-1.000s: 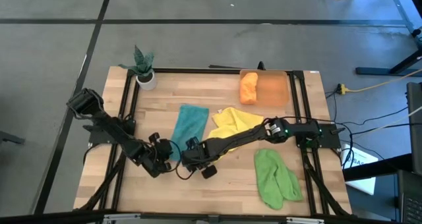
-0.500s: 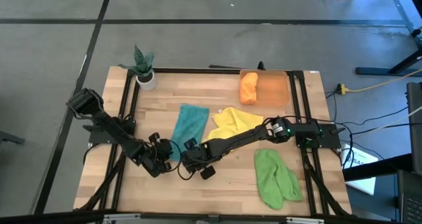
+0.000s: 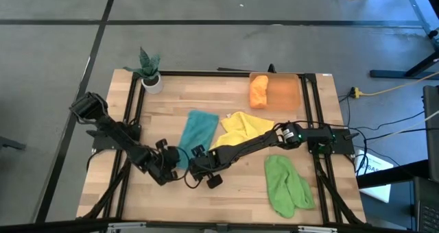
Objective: Roll microfiber towels into tight, uniform cylinder then place into a basket
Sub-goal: Roll the blue microfiber towel
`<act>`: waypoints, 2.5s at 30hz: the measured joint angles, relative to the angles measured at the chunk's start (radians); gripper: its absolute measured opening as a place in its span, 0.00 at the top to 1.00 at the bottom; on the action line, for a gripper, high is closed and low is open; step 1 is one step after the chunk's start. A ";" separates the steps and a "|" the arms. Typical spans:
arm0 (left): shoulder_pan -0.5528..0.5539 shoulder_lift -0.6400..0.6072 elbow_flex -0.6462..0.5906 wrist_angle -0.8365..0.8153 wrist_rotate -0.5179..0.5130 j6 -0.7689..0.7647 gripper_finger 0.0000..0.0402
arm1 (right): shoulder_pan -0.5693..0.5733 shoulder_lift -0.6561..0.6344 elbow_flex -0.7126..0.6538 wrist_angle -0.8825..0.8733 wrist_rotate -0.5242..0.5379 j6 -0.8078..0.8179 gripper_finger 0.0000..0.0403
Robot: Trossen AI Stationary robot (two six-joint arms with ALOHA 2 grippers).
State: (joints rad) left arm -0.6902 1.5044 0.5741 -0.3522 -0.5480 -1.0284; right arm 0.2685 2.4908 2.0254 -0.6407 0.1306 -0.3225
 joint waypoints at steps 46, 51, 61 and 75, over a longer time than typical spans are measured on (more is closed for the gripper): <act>-0.178 0.028 0.164 -0.161 -0.082 0.319 0.74 | -0.003 0.000 -0.002 0.018 0.000 0.004 0.99; -0.179 0.094 0.164 -0.108 -0.105 0.387 0.74 | -0.003 0.001 -0.002 0.020 0.000 0.007 0.99; -0.169 0.175 0.164 -0.109 -0.145 0.350 0.74 | -0.004 0.001 -0.002 0.021 0.000 0.008 0.99; -0.144 0.184 0.165 -0.166 -0.151 0.295 0.75 | -0.004 0.001 -0.002 0.020 0.000 0.031 0.99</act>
State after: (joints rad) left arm -0.8346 1.6882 0.7389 -0.5185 -0.6990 -0.7330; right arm 0.2650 2.4920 2.0239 -0.6205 0.1307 -0.2920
